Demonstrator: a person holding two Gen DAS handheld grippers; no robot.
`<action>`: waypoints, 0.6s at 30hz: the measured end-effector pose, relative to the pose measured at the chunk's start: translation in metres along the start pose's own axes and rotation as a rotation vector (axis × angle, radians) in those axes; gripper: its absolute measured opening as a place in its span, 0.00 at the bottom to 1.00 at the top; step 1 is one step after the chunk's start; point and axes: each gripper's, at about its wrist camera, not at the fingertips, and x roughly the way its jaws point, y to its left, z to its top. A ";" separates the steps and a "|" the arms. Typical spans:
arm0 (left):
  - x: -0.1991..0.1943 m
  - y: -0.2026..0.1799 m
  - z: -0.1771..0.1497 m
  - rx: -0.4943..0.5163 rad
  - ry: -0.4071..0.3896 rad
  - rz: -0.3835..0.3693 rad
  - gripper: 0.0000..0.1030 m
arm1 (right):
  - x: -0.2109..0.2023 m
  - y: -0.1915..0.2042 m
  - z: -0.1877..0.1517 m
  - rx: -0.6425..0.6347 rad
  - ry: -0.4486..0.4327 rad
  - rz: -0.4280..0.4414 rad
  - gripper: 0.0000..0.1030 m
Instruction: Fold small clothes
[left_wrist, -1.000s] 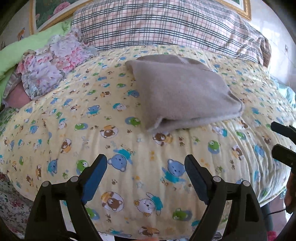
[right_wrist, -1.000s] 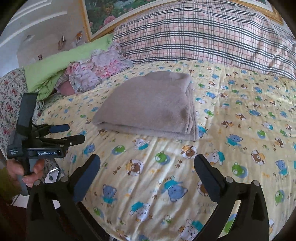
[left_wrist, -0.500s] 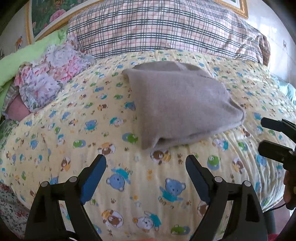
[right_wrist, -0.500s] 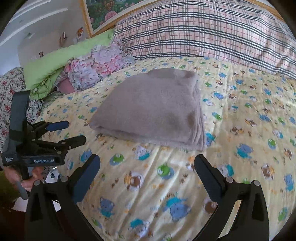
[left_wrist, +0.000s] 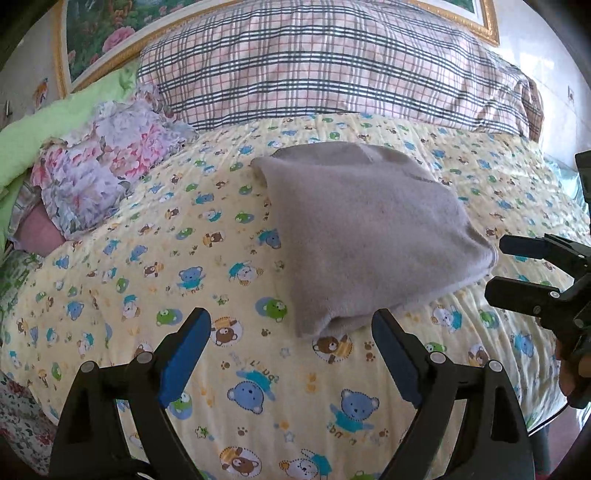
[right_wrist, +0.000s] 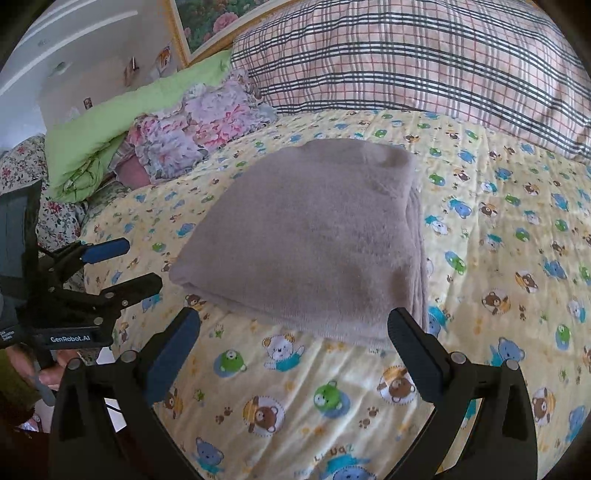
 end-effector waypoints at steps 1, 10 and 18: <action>0.000 0.000 0.001 -0.001 -0.001 -0.001 0.87 | 0.001 0.000 0.001 -0.001 0.002 0.002 0.99; 0.003 -0.003 0.006 -0.011 -0.002 -0.013 0.87 | 0.009 -0.003 0.007 0.002 0.015 -0.001 0.99; 0.007 -0.004 0.008 -0.018 0.003 -0.015 0.87 | 0.015 -0.005 0.009 0.005 0.028 0.001 0.99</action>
